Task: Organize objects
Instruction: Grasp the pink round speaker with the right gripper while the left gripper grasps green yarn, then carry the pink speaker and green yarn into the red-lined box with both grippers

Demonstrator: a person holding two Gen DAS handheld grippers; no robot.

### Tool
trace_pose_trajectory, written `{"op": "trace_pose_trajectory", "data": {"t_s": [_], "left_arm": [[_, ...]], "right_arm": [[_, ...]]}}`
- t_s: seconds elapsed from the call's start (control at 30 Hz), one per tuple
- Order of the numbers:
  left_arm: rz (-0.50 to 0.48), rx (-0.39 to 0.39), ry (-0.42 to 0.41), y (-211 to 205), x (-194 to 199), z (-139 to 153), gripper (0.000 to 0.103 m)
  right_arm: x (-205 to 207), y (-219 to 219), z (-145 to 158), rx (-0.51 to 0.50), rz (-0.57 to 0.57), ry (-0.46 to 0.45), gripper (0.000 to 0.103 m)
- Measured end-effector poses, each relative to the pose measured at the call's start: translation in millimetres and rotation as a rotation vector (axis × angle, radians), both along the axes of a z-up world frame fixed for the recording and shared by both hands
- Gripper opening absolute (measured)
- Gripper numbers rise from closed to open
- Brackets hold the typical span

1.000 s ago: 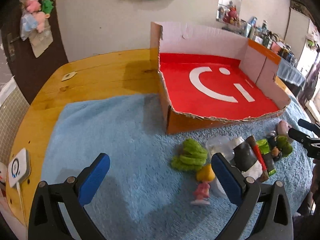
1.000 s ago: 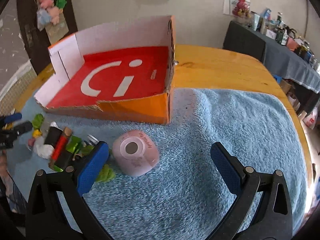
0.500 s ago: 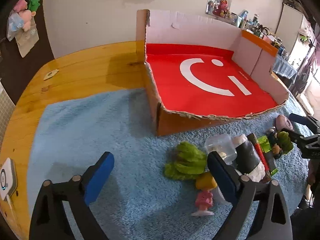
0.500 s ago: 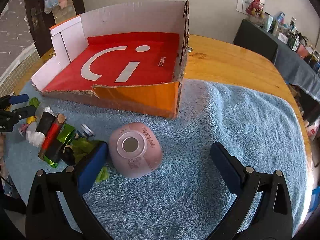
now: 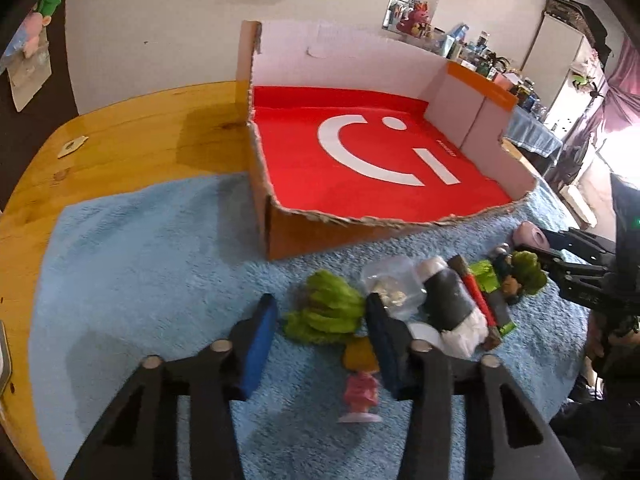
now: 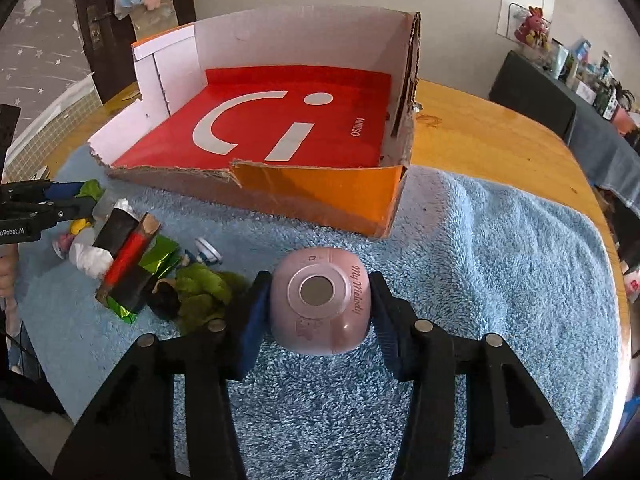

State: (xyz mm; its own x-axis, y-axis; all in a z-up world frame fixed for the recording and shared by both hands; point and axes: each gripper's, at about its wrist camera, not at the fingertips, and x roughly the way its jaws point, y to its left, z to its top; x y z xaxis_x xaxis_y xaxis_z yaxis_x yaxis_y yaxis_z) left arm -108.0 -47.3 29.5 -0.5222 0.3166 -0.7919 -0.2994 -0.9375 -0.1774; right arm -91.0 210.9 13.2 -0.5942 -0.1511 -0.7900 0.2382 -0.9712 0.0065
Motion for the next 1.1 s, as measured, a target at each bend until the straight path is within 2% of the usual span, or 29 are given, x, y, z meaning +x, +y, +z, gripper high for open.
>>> {"op": "trace_pose_trajectory", "data": {"t_s": [0.1,0.4,0.7,1.1], "left_arm": [[0.0,-0.007,0.008,2,3,1,0.036],[0.031,-0.001,0.038,0,11,7,0.036],[0.041,0.029,0.166,-1,28,43,0.036],[0.034,0.042,0.221,3,33,66,0.036]], "right_arm": [[2,1,1,0.003,-0.007,0.008,0.046],[11,7,16,-0.013,-0.04,0.053,0.046],[21,4,45,-0.032,-0.031,0.136,0.046],[22,3,62,-0.056,-0.03,0.176,0.046]]}}
